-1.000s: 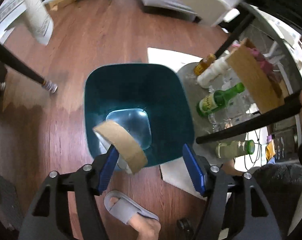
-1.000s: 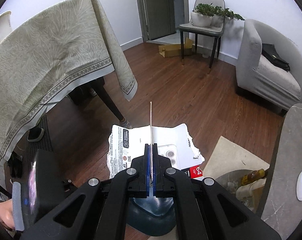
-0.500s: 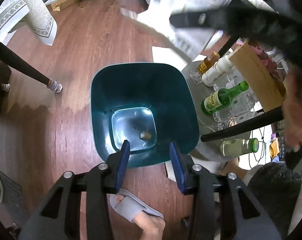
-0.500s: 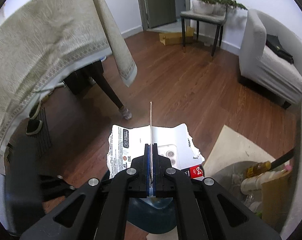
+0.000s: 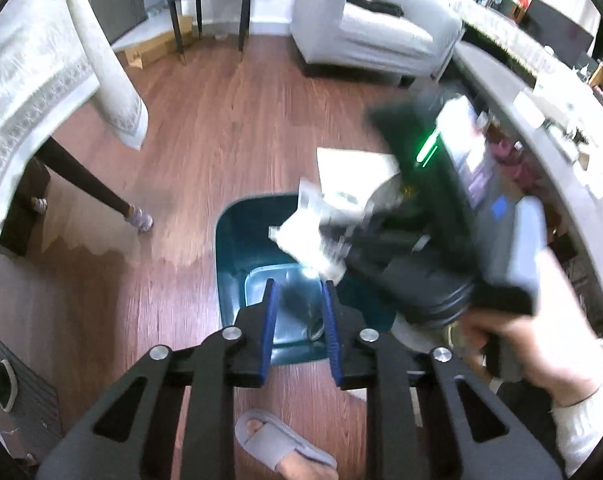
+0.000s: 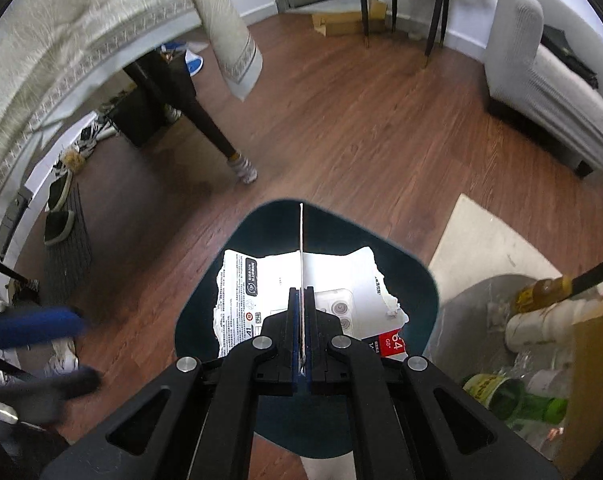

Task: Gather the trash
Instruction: 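Open the left tool to drop the tape roll while the right tool drops the packaging, then move both open tools back over the table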

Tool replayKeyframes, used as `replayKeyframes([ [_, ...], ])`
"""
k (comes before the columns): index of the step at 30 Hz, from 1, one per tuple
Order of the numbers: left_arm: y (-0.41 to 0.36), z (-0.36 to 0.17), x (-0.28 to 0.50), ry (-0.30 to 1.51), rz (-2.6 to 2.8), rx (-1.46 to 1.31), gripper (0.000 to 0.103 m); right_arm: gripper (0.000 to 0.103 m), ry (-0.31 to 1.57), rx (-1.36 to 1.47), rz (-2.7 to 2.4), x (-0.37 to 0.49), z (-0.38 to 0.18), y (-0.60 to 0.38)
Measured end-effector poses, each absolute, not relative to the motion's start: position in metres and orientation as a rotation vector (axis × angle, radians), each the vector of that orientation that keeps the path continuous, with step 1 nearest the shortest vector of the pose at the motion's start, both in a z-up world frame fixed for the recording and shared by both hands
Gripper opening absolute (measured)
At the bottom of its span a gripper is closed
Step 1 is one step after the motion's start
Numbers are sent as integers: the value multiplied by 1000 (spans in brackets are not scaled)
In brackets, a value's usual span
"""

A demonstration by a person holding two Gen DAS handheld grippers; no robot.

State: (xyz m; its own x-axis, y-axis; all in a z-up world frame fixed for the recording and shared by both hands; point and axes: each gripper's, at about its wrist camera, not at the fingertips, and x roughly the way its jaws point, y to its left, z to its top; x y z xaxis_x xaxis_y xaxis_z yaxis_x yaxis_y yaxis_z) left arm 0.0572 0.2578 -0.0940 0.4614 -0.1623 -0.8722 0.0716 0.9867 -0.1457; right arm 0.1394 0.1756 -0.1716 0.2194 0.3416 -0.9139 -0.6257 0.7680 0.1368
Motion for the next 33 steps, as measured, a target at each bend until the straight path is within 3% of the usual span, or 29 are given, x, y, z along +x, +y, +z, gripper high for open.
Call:
replayKeyframes([
  [6,264,-59,58,973,-80,-123,24,7,1216,-326,669,130,-190,177],
  [7,266,-54,57,960,-76,-136,26,22,1218,-328,672,129,-191,177],
  [8,269,-48,57,944,-68,-150,30,49,1215,-327,675,127,-191,176],
  [9,271,-43,58,931,-62,-162,30,58,1202,-323,680,125,-189,174],
  [10,274,-39,58,918,-56,-174,30,60,1195,-318,688,124,-188,173],
  [18,271,-7,54,835,-28,-191,34,60,1175,-291,727,120,-172,167],
  [33,248,50,52,680,-33,-217,61,59,937,-207,838,92,-58,131],
])
